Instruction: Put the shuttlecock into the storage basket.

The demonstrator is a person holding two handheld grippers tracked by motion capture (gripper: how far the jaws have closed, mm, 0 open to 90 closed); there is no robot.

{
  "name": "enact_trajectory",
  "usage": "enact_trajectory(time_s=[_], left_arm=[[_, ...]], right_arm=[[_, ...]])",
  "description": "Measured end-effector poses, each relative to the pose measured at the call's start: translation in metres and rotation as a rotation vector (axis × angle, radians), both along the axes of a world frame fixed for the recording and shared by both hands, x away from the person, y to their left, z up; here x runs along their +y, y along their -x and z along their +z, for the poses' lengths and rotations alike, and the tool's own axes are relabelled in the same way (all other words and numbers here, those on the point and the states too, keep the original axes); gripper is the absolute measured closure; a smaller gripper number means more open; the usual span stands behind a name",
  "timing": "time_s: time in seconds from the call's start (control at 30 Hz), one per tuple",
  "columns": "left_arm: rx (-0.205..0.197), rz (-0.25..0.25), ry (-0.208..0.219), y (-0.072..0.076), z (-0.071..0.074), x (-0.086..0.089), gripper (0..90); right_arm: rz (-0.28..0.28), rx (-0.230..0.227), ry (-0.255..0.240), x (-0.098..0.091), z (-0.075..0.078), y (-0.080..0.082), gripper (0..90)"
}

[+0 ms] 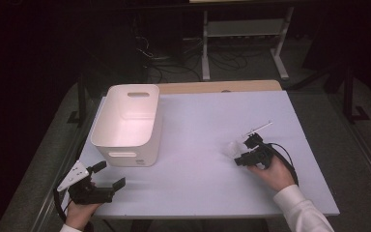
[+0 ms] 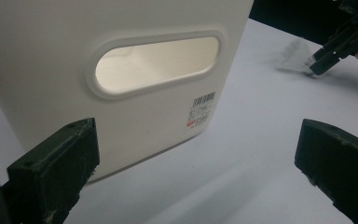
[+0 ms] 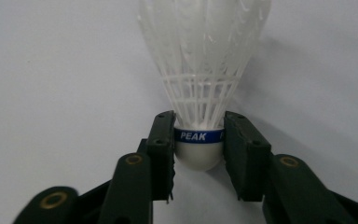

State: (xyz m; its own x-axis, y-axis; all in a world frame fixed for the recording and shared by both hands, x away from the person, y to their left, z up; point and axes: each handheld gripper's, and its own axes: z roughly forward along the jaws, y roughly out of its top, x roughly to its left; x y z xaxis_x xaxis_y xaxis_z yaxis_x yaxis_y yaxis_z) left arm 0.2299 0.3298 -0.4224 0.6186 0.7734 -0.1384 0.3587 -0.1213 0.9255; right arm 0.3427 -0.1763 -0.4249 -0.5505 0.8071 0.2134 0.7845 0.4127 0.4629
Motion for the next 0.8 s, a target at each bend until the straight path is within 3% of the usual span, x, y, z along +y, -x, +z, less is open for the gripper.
enact_trajectory(time_s=[0.33,0.8], left_arm=[[0.001,0.001,-0.001,0.000,0.000,0.000,0.0],[0.006,0.005,0.003,0.000,0.000,0.000,0.0]], right_arm=[[-0.012,0.000,-0.042,-0.006,0.007,-0.003,63.4],[0.028,-0.022,-0.093,-0.005,0.029,-0.008,63.4]])
